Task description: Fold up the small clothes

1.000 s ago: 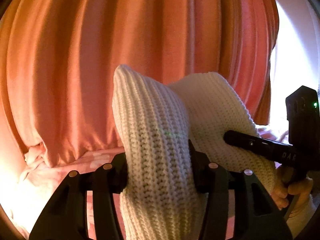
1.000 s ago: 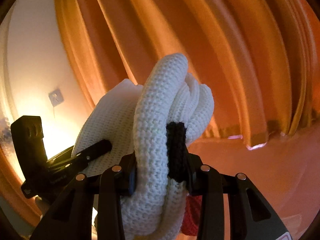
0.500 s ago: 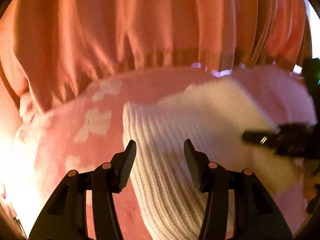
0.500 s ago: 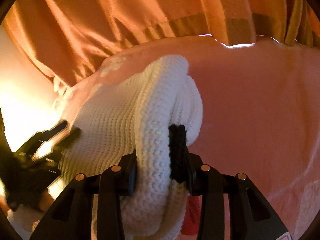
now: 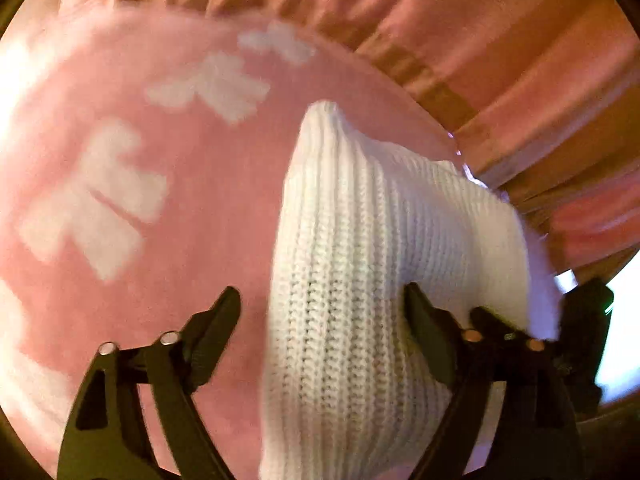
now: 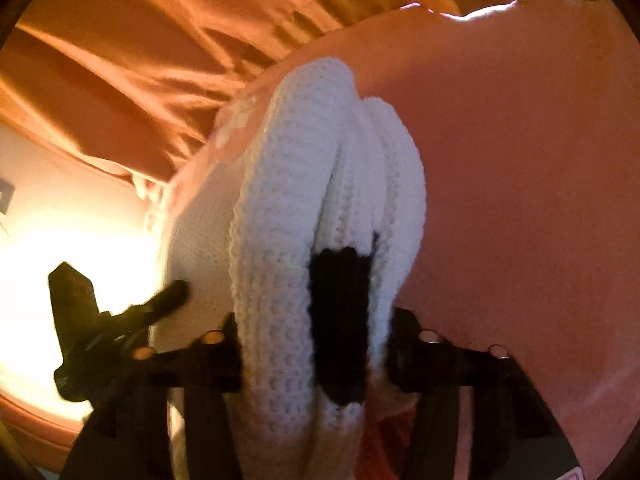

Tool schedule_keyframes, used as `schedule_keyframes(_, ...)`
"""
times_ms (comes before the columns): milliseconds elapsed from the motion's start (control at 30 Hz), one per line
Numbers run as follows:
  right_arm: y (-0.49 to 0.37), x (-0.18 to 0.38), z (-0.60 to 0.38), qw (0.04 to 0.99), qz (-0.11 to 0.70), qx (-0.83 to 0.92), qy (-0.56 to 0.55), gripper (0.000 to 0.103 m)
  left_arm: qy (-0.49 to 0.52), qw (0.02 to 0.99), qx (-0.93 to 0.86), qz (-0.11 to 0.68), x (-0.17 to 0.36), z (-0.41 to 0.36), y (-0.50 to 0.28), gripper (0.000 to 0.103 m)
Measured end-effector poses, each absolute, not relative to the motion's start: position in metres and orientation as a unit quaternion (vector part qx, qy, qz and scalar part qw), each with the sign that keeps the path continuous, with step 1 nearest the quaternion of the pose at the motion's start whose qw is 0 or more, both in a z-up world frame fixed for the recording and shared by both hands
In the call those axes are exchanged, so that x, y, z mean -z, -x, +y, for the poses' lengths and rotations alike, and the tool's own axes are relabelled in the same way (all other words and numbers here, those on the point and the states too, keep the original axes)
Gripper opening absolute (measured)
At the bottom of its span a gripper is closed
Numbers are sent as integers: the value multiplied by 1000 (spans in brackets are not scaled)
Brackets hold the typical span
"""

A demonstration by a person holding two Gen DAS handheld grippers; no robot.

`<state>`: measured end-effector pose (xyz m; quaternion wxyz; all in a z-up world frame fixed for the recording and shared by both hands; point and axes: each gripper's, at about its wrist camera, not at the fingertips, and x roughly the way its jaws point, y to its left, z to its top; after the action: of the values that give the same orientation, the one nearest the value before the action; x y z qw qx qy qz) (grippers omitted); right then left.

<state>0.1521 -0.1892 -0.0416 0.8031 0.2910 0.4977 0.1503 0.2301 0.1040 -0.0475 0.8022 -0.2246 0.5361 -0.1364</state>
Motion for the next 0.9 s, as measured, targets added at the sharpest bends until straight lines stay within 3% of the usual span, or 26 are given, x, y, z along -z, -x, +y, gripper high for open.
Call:
schedule_keyframes(100,-143,12,-186,826,461,-166,-279,37,225,802,156,530,35,97,-231,42)
schedule_keyframes(233,-118,-28,-185,859,423,-169,-234,40,197,818,203,500,-3,81,-221,42)
schedule_keyframes(267,-115,-26,-188,864,426,-156,-218,48,179,821,206,501,-6,75,-220,46)
schedule_keyframes(367,-121,2,-203,848,491,-71,-187,49,76,854,136,497,3,56,-217,47)
schedule_keyframes(433,-114,-3,-216,852,479,-38,-209,49,49,866,112,486,-1,52,-212,47)
schedule_keyframes(500,-99,-35,-212,880,436,-50,-183,40,49,878,118,462,-20,53,-199,48)
schedule_keyframes(567,-78,-65,-193,903,401,-81,-127,12,40,890,120,438,-37,52,-184,54)
schedule_keyframes(600,-72,-69,-184,903,402,-98,-116,5,32,894,122,429,-43,50,-178,59)
schedule_keyframes(800,-72,-18,-141,850,511,-129,-15,0,-62,889,142,431,-27,14,-156,65)
schedule_keyframes(900,-90,10,-171,823,554,-103,-75,0,-103,870,139,462,2,5,-154,68)
